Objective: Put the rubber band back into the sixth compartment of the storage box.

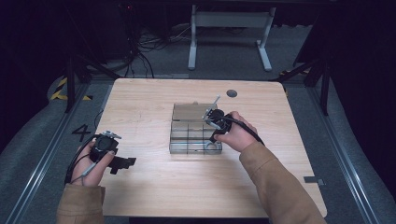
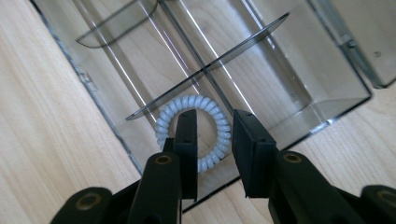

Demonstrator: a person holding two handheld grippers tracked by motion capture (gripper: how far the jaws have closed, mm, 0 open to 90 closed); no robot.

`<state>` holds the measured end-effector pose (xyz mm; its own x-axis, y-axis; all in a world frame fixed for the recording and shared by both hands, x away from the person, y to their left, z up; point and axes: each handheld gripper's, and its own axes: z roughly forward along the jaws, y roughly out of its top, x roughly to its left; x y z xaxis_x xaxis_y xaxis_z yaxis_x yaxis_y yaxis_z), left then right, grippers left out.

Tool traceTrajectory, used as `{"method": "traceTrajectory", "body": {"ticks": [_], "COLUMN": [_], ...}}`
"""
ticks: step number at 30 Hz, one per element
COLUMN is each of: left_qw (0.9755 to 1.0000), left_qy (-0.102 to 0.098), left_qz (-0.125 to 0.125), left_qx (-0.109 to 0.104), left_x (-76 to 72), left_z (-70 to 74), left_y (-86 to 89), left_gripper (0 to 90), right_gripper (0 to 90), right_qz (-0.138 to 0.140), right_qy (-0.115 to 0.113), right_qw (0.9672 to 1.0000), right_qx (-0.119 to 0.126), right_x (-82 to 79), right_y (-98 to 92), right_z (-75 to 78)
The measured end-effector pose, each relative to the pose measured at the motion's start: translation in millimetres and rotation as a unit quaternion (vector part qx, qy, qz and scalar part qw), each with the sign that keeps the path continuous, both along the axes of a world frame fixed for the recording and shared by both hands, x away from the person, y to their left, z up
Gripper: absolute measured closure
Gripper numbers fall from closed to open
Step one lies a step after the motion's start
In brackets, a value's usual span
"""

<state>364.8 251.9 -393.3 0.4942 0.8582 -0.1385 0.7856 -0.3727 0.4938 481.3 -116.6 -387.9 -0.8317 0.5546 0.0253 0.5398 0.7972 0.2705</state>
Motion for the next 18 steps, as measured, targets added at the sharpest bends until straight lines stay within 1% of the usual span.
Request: {"method": "traceTrajectory", "body": {"ticks": [1,2,4,7,8,12,16,17,18], "left_qw": [1.0,1.0,1.0,1.0,1.0,1.0,1.0,1.0,1.0], "left_qy": [0.0,0.001,0.001,0.0,0.0,-0.001,0.0,0.0,-0.001], "left_qz": [0.001,0.002,0.0,-0.001,-0.004,0.002,0.002,0.002,0.001], "left_qx": [-0.002,-0.001,-0.001,-0.002,-0.002,0.0,-0.001,-0.001,-0.001], "left_x": [0.2,0.7,1.6,1.8,1.6,0.2,-0.2,-0.2,-0.1], "left_z": [-0.1,0.0,0.2,0.7,1.1,0.5,1.3,1.3,1.5], "left_y": [-0.5,-0.8,-0.9,-1.2,-1.2,-0.8,0.7,0.7,0.5], "left_gripper": [17.2,17.2,17.2,17.3,17.3,17.3,17.2,17.2,17.2], "right_gripper": [71.3,70.6,70.2,68.5,67.7,66.8,65.7,65.7,65.0], "right_qz": [-0.003,-0.005,-0.005,-0.008,-0.01,-0.018,-0.029,-0.029,-0.036], "right_qy": [-0.005,-0.013,-0.017,-0.035,-0.04,-0.055,-0.064,-0.064,-0.067], "right_qw": [0.9999,0.9997,0.9995,0.9984,0.9981,0.9968,0.9953,0.9953,0.9943], "right_qx": [0.009,0.022,0.026,0.043,0.046,0.055,0.067,0.067,0.075], "right_x": [-1.8,-4.8,-5.9,-11.8,-13.6,-20.6,-26.4,-26.4,-29.5], "right_y": [-2.9,-8.4,-10.7,-21.5,-25.1,-42.0,-55.9,-55.9,-62.7], "right_z": [4.0,11.3,14.2,25.6,28.7,39.9,47.3,47.3,50.3]}}
